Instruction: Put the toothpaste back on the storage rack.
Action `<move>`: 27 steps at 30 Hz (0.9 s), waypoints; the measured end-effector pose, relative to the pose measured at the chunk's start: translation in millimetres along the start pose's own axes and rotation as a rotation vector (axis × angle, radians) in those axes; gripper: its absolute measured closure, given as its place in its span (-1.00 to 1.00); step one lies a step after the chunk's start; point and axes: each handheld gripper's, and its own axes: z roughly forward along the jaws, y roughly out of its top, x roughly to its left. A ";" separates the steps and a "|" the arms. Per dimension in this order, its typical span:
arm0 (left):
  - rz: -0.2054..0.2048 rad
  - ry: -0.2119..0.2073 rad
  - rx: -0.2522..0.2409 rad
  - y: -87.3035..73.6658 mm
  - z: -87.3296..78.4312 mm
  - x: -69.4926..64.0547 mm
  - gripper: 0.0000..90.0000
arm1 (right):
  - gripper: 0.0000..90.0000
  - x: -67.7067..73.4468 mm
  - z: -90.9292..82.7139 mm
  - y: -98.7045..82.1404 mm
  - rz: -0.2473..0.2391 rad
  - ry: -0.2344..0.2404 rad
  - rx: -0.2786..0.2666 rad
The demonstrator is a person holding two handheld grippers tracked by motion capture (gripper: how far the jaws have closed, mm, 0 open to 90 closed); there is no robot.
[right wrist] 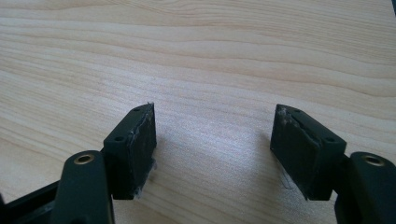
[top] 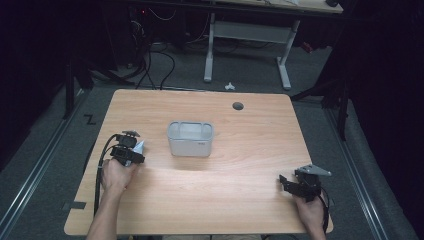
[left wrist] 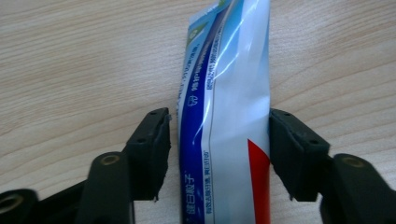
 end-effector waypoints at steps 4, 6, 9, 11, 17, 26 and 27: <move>-0.001 0.002 0.005 0.3 1.5 -0.7 0.06 | -0.30 0.0 0.0 0.0 0.000 0.000 0.000; -0.005 -0.007 0.007 0.3 1.4 0.7 0.07 | -0.30 0.0 0.0 0.0 0.000 0.000 0.000; -0.015 -0.019 0.006 0.3 1.4 2.2 0.09 | -0.30 -0.3 0.1 0.0 -0.003 0.000 -0.001; -0.013 -0.017 0.014 0.4 0.9 1.8 0.10 | -0.30 -0.1 0.0 0.0 -0.001 0.000 0.000; -0.027 -0.033 0.026 1.0 -0.2 4.0 0.15 | -0.30 -0.2 0.1 0.0 -0.001 0.000 -0.001; -0.029 -0.063 0.046 2.4 -5.2 8.6 0.47 | -0.30 -0.3 0.1 0.0 -0.002 0.000 -0.001; -0.022 -0.056 0.048 3.3 -5.2 7.4 0.49 | -0.30 -0.3 0.1 0.0 -0.002 0.000 -0.001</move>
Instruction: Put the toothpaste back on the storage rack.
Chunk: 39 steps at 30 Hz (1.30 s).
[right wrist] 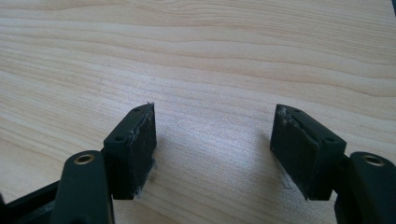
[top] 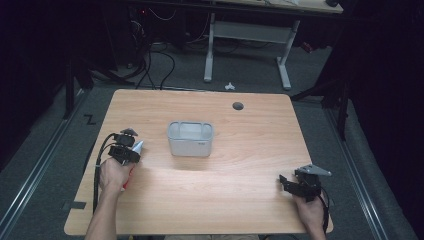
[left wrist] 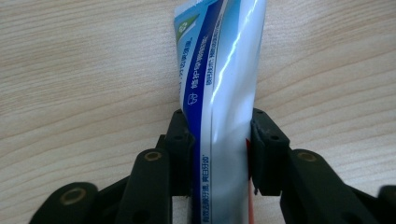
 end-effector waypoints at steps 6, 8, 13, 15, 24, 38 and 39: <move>0.031 0.017 0.010 3.1 -1.1 -5.0 0.56 | -0.30 -0.4 0.1 0.0 -0.005 0.000 -0.002; 0.031 0.011 -0.006 2.7 -4.0 -5.1 0.56 | -0.30 0.1 0.0 0.0 0.003 0.000 0.000; 0.023 -0.011 -0.024 2.6 -11.7 -3.9 0.57 | -0.30 0.1 0.0 0.0 0.003 0.000 0.000; 0.018 -0.021 -0.028 1.8 -15.7 -2.9 0.58 | -0.30 -0.1 0.0 0.0 0.000 0.000 -0.001; 0.034 -0.025 -0.064 -3.7 -34.4 -2.7 0.59 | -0.30 0.0 0.0 0.0 0.001 0.000 0.000; 0.066 -0.050 -0.154 -2.6 -69.7 -12.4 0.59 | -0.30 -0.2 0.1 -0.1 0.002 0.002 -0.003; 0.066 -0.052 -0.158 -2.7 -70.9 -12.9 0.59 | -0.30 -0.3 0.0 -0.1 0.002 0.003 -0.002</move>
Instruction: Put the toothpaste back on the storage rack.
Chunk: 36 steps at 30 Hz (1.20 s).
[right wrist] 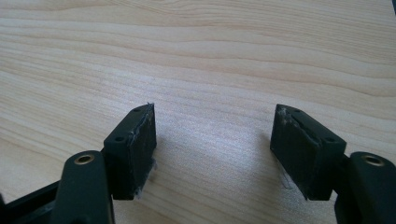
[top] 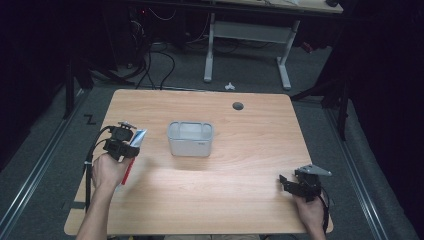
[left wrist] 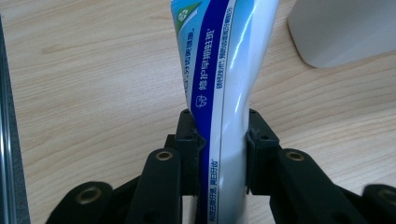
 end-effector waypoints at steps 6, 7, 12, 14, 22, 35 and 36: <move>-0.010 -0.021 -0.024 0.9 -6.4 -1.8 0.59 | -0.30 0.0 -0.1 -0.1 0.004 0.001 0.000; -0.007 -0.018 -0.028 1.1 -7.9 -2.9 0.59 | -0.30 0.0 -0.1 -0.1 0.003 0.001 0.000; 0.001 -0.020 -0.066 0.5 -17.5 -7.9 0.60 | -0.30 0.2 0.0 0.0 0.006 0.001 -0.001; 0.008 -0.022 -0.093 -1.4 -19.8 -10.9 0.61 | -0.30 0.1 -0.2 0.0 0.004 0.001 0.001; 0.005 -0.050 -0.124 -2.0 -26.3 -16.0 0.61 | -0.30 0.2 -0.1 0.0 0.005 0.000 0.000; 0.033 -0.097 -0.227 0.1 -53.2 -29.7 0.62 | -0.30 0.2 0.0 0.0 0.005 0.000 -0.001; 0.043 -0.096 -0.239 0.2 -54.8 -31.1 0.62 | -0.30 0.3 0.0 0.0 0.006 -0.001 0.000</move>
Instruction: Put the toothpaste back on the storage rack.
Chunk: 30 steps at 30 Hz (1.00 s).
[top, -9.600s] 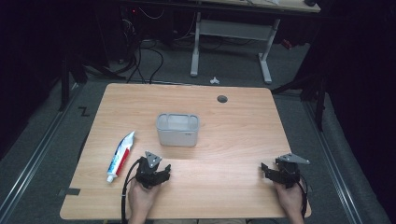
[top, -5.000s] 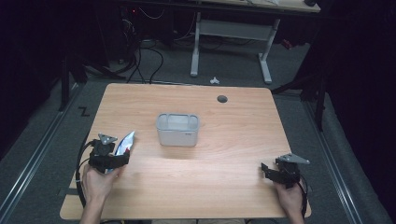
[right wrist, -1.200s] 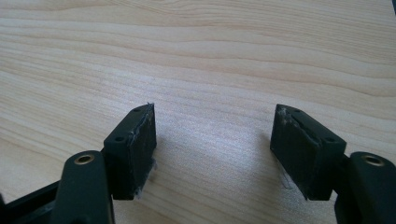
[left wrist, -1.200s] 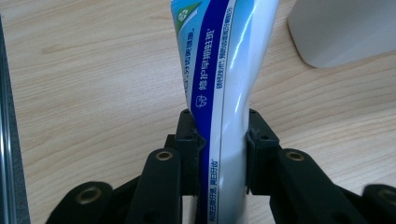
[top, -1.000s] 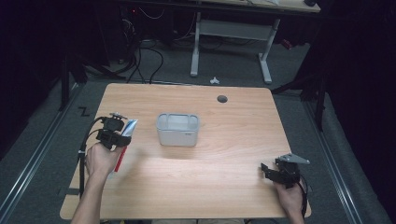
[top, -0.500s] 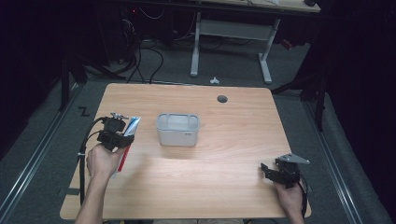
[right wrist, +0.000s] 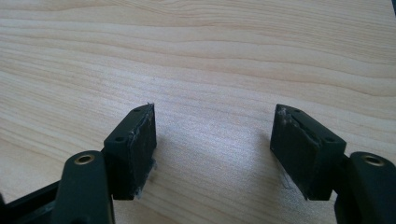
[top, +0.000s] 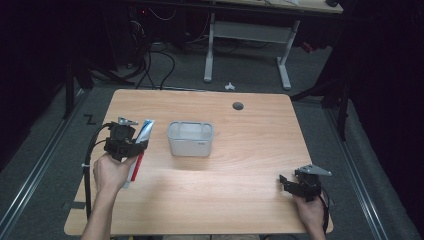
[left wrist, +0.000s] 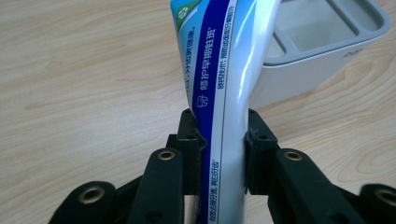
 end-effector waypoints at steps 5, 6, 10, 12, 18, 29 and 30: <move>-0.002 -0.048 -0.039 3.2 -6.0 -3.4 0.62 | -0.30 -0.1 -0.2 0.0 -0.002 0.000 0.003; -0.002 -0.048 -0.039 3.2 -6.0 -3.4 0.62 | -0.30 -0.1 -0.2 0.0 -0.002 0.000 0.003; -0.001 -0.063 -0.055 8.1 -8.8 -6.4 0.62 | -0.30 0.0 -0.3 0.0 0.000 -0.001 0.003; -0.002 -0.079 -0.066 10.0 -10.3 -9.0 0.62 | -0.30 0.0 -0.2 0.0 -0.001 0.000 0.002; 0.011 -0.122 -0.131 15.4 -19.0 -20.9 0.62 | -0.30 0.1 -0.1 0.1 -0.010 0.001 0.003; 0.025 -0.188 -0.197 35.9 -17.1 -40.5 0.63 | -0.30 0.5 -0.1 0.1 -0.007 0.002 0.003; 0.023 -0.192 -0.202 37.9 -15.9 -41.7 0.63 | -0.30 0.4 -0.1 0.1 -0.008 0.002 0.003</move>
